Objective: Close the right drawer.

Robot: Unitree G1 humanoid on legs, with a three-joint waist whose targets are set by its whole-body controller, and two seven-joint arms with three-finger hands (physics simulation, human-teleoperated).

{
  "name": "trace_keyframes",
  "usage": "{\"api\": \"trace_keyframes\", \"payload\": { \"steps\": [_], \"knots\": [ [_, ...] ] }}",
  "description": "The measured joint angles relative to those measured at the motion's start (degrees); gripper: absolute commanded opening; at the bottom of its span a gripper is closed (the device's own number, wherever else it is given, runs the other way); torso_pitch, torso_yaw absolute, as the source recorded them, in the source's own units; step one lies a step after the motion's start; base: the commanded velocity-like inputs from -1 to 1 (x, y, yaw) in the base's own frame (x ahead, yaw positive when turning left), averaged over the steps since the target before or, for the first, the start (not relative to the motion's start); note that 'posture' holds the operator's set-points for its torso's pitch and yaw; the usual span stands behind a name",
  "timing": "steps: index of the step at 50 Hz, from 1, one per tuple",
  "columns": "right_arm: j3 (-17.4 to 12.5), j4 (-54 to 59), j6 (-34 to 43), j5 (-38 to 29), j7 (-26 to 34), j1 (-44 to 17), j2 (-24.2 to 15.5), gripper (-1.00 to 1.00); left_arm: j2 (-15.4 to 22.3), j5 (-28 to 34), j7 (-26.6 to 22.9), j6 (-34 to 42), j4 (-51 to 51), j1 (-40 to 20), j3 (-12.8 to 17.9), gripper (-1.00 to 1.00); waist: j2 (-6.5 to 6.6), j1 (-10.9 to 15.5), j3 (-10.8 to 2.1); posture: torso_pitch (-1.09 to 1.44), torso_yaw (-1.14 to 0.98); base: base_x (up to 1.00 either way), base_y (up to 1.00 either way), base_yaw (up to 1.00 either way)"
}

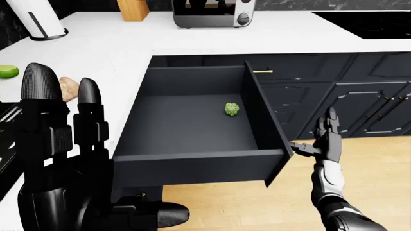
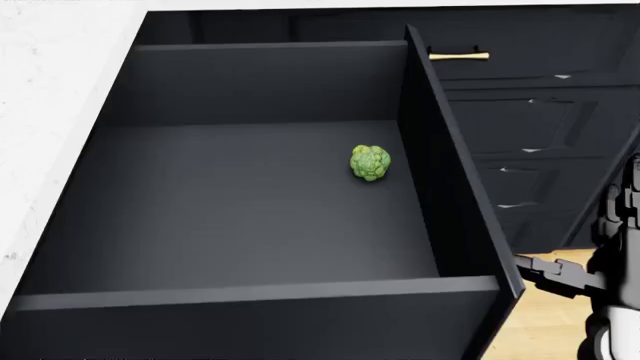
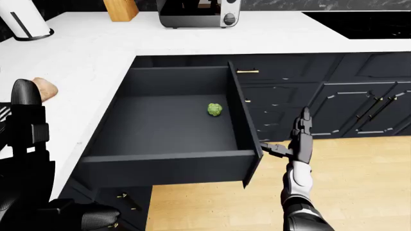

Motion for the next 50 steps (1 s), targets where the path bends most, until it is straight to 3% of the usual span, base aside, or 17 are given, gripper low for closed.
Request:
{"api": "trace_keyframes", "payload": {
  "steps": [20,50],
  "knots": [
    [1.2,-0.3,2.9,-3.2,5.0,-2.3,1.8,1.00,0.5,-0.1,0.6,-0.5,-0.1,0.3,-0.3,1.00,-0.18,-0.1,-0.27,0.00,0.00,0.00,0.00,0.00],
    [4.2,0.2,10.4,-9.4,10.2,-8.6,3.9,1.00,1.1,-0.8,1.1,-0.2,0.0,0.0,0.3,1.00,0.20,0.0,0.61,0.00,0.00,0.00,0.00,0.00]
  ]
}}
